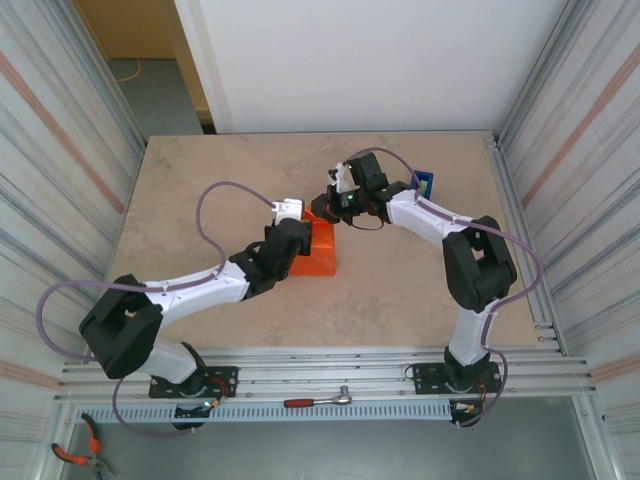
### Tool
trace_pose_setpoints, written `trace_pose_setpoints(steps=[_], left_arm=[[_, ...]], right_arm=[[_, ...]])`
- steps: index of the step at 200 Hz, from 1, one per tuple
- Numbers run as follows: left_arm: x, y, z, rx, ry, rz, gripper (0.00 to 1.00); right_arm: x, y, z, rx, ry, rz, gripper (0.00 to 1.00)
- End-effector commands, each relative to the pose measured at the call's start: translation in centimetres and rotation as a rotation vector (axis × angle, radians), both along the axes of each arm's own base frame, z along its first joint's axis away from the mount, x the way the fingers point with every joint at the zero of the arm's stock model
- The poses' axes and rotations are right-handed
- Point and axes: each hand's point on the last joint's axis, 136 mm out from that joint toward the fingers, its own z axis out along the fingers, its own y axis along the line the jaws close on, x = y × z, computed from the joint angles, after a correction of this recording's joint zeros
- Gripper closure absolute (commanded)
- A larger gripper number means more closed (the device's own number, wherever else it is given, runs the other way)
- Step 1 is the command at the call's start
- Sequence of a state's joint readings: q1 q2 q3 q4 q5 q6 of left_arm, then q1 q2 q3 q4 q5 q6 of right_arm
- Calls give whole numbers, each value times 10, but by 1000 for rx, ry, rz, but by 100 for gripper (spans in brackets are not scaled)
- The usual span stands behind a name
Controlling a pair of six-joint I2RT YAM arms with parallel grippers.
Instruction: Wrap the gift box in paper
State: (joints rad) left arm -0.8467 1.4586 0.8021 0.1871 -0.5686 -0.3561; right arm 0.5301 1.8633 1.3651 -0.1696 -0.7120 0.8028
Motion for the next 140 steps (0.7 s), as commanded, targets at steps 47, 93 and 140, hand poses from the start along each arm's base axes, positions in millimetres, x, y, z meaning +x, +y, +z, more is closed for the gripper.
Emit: trace_pose_setpoints(steps=[47, 93, 140], left_arm=[[-49, 29, -107, 172, 330, -21, 58], [-49, 28, -107, 168, 331, -19, 58], [-49, 26, -105, 159, 328, -24, 58]], right_arm=[[-18, -10, 1, -8, 30, 17, 100], [-26, -15, 9, -10, 20, 16, 100], [-43, -24, -13, -38, 42, 5, 100]])
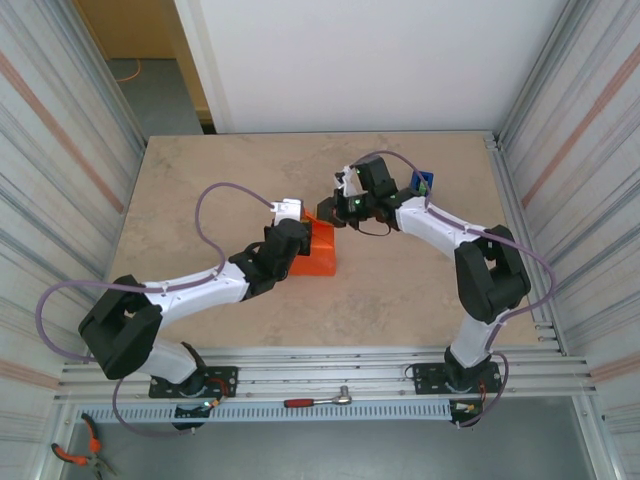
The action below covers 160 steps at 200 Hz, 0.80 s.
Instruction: Wrap the gift box in paper
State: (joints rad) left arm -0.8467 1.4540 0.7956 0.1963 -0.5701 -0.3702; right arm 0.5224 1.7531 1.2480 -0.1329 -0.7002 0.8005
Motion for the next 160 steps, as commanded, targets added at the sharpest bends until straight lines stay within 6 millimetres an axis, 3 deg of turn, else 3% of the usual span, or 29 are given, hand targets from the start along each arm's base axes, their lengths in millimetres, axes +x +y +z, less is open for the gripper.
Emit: trace_pose_setpoints(steps=[1, 23, 45, 81, 112, 136, 160], left_arm=[[-49, 25, -105, 174, 330, -34, 58], [-49, 21, -96, 150, 328, -52, 58], [-49, 15, -68, 103, 295, -87, 57], [-47, 4, 13, -87, 221, -211, 53], [-36, 21, 76, -246, 161, -246, 49], [-18, 36, 95, -336, 170, -242, 48], [9, 48, 88, -366, 233, -225, 49]], right_arm=[[-26, -8, -23, -46, 75, 18, 100], [-31, -10, -37, -43, 99, 7, 100], [-34, -12, -48, -46, 108, -4, 100], [-37, -13, -57, -55, 108, -10, 100], [-38, -11, -61, -54, 109, -10, 100], [-39, -9, -64, -56, 110, -5, 100], [-39, -9, -67, -59, 115, -8, 100]])
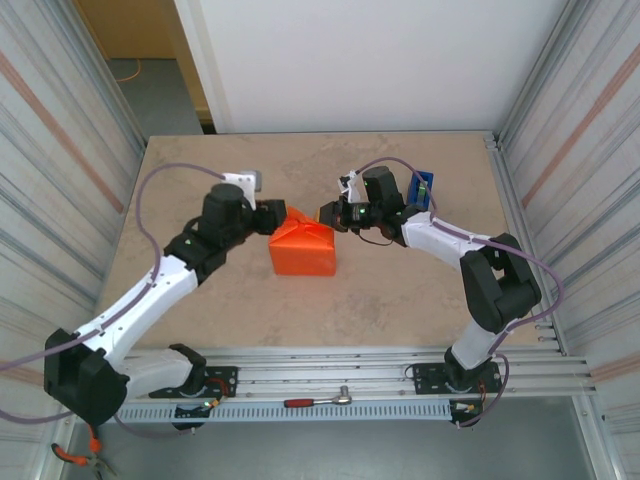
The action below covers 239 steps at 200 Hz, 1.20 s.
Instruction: Wrap the gift box in paper
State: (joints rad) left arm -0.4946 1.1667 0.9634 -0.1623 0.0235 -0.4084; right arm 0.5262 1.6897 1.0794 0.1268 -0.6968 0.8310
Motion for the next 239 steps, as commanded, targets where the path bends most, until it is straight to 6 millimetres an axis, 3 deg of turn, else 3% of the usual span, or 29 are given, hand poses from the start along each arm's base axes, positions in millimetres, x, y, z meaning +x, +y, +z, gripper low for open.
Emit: trace_pose_setpoints(steps=[1, 39, 67, 121, 192, 239], left_arm=[[8, -6, -11, -53, 112, -83, 49], [57, -4, -41, -19, 231, -119, 55], [73, -14, -65, 12, 319, -191, 61], [45, -38, -80, -14, 415, -357, 69], [6, -44, -73, -31, 430, -462, 72], [-13, -45, -80, 4, 451, -498, 72]], right_arm=[[-34, -8, -70, -140, 224, 7, 100], [-36, -6, -73, -144, 228, 12, 100], [-37, -6, -73, -145, 225, 13, 100], [-37, -6, -74, -147, 226, 12, 100], [-35, -8, -76, -154, 228, 3, 100], [-36, -8, -78, -160, 236, -1, 100]])
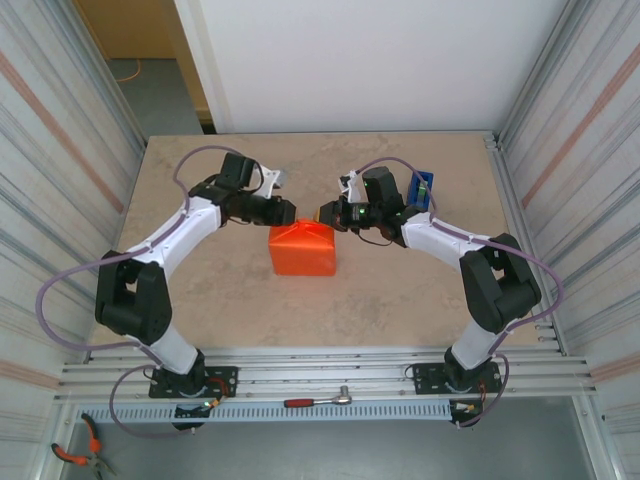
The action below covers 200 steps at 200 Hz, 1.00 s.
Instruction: Wrap the gift box in paper
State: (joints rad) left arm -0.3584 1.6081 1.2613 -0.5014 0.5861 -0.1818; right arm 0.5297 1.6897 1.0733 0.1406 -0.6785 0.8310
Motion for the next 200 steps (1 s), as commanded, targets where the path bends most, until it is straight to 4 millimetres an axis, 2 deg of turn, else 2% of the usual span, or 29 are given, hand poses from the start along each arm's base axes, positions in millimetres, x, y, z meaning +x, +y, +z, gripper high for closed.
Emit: trace_pose_setpoints(steps=[1, 49, 72, 92, 120, 149, 169, 200], left_arm=[[-23, -1, 3, 2, 10, -59, 72], [-38, 0, -5, 39, 9, -92, 72], [-43, -1, -7, 74, -13, -102, 72], [-48, -2, -11, 120, -27, -118, 72], [-52, -4, -15, 163, -33, -133, 72], [-54, -4, -14, 181, -39, -138, 73], [-54, -2, -10, 187, -52, -133, 73], [-56, -1, -9, 191, -57, -130, 77]], right_arm=[[-38, -9, -77, -154, 248, 9, 100], [-36, -8, -74, -153, 244, 6, 100], [-28, -5, -62, -145, 229, 4, 100], [-14, -2, -40, -131, 195, 0, 100], [6, -2, 8, -89, 116, -13, 100], [8, 1, 40, -66, 63, -6, 100], [3, 2, 45, -64, 54, 2, 100], [-8, 8, 37, -72, 66, 14, 100]])
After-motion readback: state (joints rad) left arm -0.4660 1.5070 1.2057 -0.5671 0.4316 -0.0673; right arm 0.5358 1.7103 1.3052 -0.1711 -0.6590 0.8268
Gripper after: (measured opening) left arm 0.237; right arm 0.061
